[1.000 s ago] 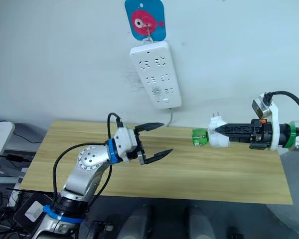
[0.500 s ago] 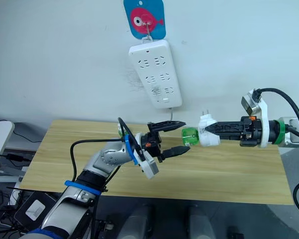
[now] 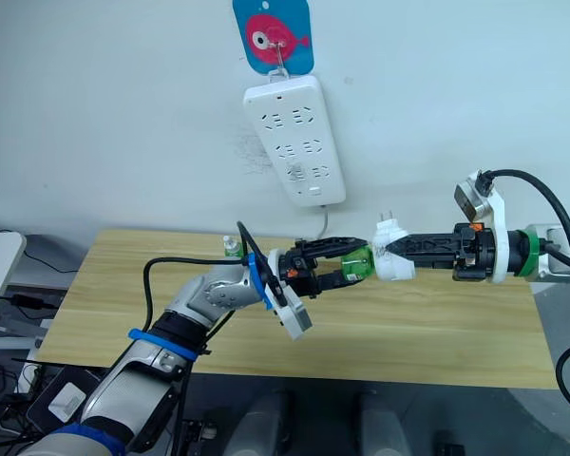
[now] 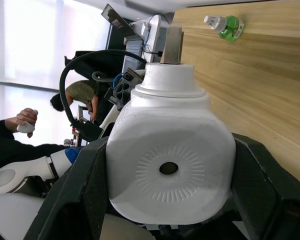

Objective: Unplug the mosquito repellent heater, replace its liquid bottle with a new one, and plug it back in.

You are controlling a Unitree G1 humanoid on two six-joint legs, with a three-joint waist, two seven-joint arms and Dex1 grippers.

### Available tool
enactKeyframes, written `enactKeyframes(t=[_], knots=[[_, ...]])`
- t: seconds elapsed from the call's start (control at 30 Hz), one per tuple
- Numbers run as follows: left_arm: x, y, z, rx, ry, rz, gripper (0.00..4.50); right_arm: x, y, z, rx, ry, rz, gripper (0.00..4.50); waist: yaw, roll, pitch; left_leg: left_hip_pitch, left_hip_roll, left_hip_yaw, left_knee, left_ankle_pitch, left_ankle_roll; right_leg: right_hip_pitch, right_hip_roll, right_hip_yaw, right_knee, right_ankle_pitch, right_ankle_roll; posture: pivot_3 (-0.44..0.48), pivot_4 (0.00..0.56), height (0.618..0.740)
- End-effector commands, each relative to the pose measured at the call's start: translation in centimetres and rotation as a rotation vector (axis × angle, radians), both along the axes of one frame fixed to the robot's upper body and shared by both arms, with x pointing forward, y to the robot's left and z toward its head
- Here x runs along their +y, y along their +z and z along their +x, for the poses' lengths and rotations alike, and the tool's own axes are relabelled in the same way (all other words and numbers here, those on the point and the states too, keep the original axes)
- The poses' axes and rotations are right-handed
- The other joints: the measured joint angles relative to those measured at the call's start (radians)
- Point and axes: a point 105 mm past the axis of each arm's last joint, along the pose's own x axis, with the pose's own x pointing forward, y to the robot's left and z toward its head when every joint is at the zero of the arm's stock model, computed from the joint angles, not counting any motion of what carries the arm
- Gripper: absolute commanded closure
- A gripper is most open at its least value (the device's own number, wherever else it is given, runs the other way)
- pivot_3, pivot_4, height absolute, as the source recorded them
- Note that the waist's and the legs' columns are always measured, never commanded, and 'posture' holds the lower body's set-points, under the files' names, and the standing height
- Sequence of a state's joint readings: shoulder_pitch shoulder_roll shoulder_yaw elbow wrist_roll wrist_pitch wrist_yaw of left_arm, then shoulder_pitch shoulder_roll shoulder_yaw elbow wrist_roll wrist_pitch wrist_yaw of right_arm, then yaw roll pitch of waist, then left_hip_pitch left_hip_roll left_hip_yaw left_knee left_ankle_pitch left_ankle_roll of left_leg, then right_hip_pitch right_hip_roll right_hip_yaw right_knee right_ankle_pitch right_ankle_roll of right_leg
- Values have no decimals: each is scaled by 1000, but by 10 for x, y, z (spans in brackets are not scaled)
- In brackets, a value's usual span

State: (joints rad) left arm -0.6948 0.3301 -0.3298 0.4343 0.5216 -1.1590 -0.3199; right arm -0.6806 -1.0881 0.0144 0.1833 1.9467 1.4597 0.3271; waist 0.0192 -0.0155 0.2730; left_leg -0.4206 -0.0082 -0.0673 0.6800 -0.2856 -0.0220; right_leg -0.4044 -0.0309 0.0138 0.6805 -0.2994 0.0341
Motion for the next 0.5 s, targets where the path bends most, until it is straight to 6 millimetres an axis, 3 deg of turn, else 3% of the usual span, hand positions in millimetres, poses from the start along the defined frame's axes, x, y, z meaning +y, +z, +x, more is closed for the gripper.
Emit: enactKeyframes(t=[0.03,0.13,0.2,0.4,0.5], knots=[[-7,10,-12,86,-78,-50,2235,2,8,-4,-26,23,10,1543,0,0,0,0,0,0,0,0,0,0,0,0,0,0,0,19,274,740],[-12,14,-19,442,-184,-26,2235,1,4,-11,-28,48,-38,1543,-8,0,0,0,0,0,0,0,-1,0,-1,0,0,0,0,21,276,740],[-12,20,-13,677,-210,-10,2235,2,1,-16,-36,72,-71,1543,-9,0,0,0,0,-2,0,2,-4,0,-1,-2,-1,0,-1,21,277,740],[0,33,-3,1842,-465,12,2235,2,2,-17,-52,94,-60,1543,-21,0,0,-3,0,-7,2,2,-3,0,-1,-6,-1,1,-1,23,272,740],[11,28,3,2201,-554,9,2235,2,3,-18,-53,97,-55,1543,-30,0,0,-3,0,-9,2,2,-2,0,-1,-9,0,0,-1,11,270,740]])
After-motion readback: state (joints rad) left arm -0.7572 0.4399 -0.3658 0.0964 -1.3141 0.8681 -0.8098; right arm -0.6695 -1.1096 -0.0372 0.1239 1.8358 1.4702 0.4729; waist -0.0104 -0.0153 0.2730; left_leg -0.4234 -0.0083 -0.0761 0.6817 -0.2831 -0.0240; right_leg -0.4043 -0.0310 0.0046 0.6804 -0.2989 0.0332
